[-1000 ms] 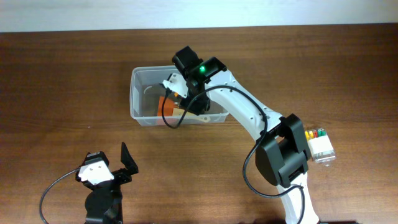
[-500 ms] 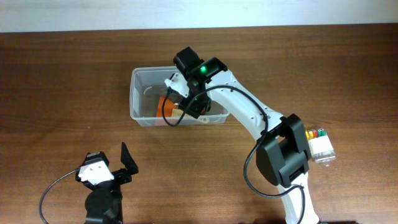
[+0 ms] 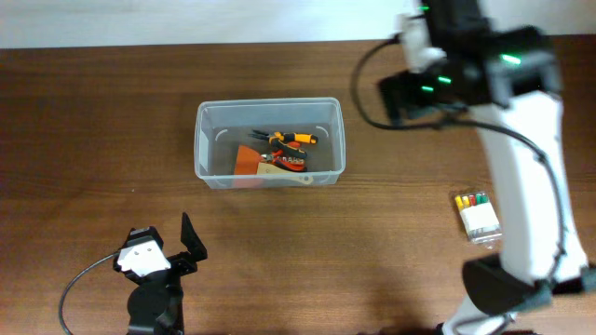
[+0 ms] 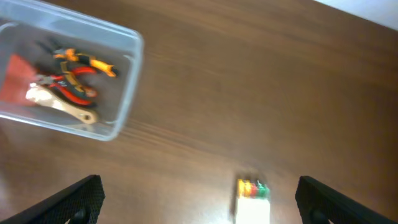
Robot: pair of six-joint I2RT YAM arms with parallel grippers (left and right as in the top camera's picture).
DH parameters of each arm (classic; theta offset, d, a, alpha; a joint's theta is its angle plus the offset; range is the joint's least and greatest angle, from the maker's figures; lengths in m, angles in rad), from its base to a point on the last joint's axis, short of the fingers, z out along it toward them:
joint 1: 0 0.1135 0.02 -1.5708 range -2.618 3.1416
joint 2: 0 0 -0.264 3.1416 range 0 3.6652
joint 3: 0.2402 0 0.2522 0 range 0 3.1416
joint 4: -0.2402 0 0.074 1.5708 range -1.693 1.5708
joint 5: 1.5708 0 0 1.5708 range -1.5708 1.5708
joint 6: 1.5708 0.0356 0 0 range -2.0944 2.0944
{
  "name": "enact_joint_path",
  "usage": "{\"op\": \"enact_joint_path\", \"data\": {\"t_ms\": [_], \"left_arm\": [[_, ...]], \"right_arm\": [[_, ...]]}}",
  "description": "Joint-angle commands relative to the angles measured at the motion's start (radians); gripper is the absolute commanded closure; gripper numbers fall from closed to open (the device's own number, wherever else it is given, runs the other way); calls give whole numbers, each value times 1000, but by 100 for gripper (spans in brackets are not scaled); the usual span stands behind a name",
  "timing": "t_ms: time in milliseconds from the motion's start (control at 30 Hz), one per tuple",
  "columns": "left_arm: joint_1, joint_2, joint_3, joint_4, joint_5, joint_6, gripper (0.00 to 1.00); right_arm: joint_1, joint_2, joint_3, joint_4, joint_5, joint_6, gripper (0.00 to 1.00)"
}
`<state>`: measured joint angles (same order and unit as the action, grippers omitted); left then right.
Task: Pack container
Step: 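Carry the orange-black pliers into the container and release them, then move the right gripper to the marker box and grasp it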
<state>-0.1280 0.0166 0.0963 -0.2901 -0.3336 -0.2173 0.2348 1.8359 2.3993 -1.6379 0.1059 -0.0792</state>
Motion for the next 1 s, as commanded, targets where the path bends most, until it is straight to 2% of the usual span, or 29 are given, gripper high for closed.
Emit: {"op": "enact_joint_path", "data": {"t_ms": [0, 100, 267, 500, 600, 833, 967], "left_arm": [[-3, -5, -3, -2, -3, 9, 1], [-3, -5, -3, -2, -3, 9, 1], [-3, -5, -3, -2, -3, 9, 1], [-3, -5, -3, -2, -3, 9, 1], [-3, -5, -3, -2, -3, 9, 1], [-3, -5, -3, -2, -3, 9, 1], [-3, -5, -3, -2, -3, 9, 1]], "right_arm": [[-80, -58, 2, -61, 45, 67, 1], [-143, -124, -93, -61, 69, 94, 2], [-257, -259, -399, 2, 126, 134, 1], [-343, -452, -931, 259, 107, 89, 1], [-372, -454, -1081, 362, 104, 52, 2], [-479, -352, -1163, 481, 103, -63, 1], [-567, -240, -1164, 501, -15, -90, 2]]}}
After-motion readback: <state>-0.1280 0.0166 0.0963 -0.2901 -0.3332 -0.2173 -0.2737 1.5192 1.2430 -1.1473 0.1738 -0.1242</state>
